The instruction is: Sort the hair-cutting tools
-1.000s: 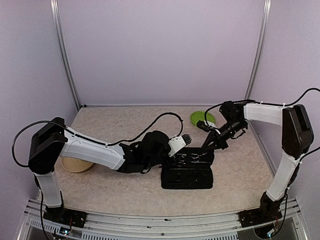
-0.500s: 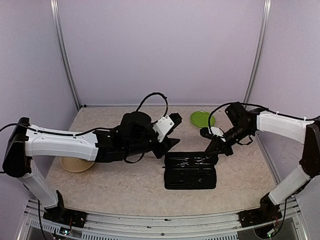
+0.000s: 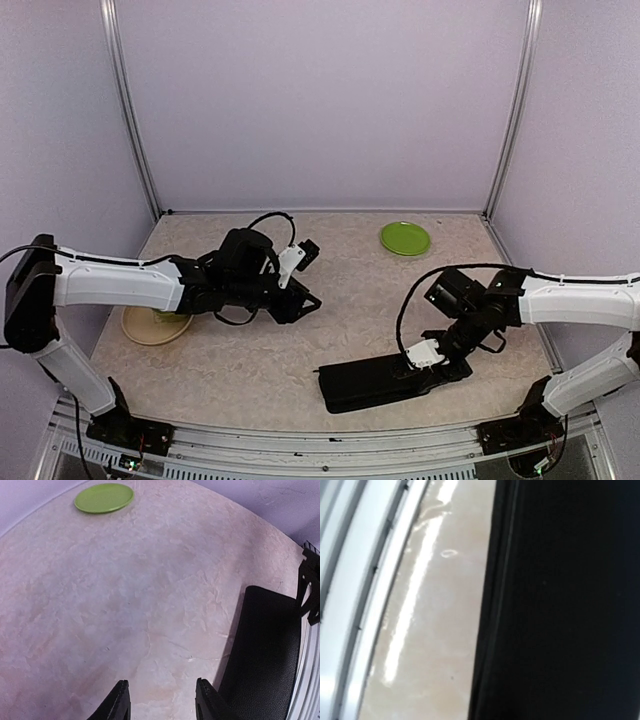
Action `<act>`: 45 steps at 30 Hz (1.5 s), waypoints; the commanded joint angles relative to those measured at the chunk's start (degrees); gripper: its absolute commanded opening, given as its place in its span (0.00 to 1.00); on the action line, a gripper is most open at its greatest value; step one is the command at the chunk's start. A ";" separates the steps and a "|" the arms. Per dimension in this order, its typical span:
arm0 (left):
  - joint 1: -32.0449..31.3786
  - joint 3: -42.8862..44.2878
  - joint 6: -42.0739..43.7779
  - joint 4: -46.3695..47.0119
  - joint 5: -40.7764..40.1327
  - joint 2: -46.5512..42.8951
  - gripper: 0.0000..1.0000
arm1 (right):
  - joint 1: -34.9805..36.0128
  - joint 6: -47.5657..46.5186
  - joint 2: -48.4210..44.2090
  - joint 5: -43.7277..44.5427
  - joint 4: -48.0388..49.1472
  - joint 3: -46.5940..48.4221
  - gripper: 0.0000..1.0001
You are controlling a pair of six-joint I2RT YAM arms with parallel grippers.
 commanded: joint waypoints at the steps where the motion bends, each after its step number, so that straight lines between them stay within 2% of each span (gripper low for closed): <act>1: -0.93 -2.74 -2.67 -4.75 5.40 2.59 0.44 | 1.34 1.99 0.13 2.86 1.84 0.42 0.42; 7: -7.94 -5.32 -3.80 -6.50 3.63 4.04 0.43 | 5.89 5.35 1.44 1.55 7.40 2.36 0.44; 14: -9.05 -8.83 -6.43 -5.05 4.05 3.08 0.43 | 13.84 9.08 7.88 9.08 18.16 0.12 0.50; 19: -9.18 -8.40 -6.18 -5.12 4.16 4.97 0.43 | 16.11 11.75 12.80 14.74 25.36 -0.93 0.52; 28: -6.96 -7.59 -4.06 -2.27 2.31 8.02 0.33 | 16.24 9.74 12.77 20.50 28.84 -5.60 0.49; 34: -5.86 -5.55 -1.82 -0.15 3.63 9.84 0.34 | 16.04 7.67 11.15 22.48 30.07 -8.43 0.47; 38: -5.24 -2.26 1.74 -1.01 5.04 12.15 0.34 | 13.26 4.38 8.56 21.85 29.26 -8.76 0.46; 42: -3.15 0.53 3.50 -2.29 7.16 13.68 0.36 | 8.74 0.15 6.68 19.87 26.49 -5.95 0.47; 45: -2.77 1.53 4.06 -3.63 6.71 13.22 0.40 | 8.51 0.07 6.25 16.36 22.33 -2.79 0.49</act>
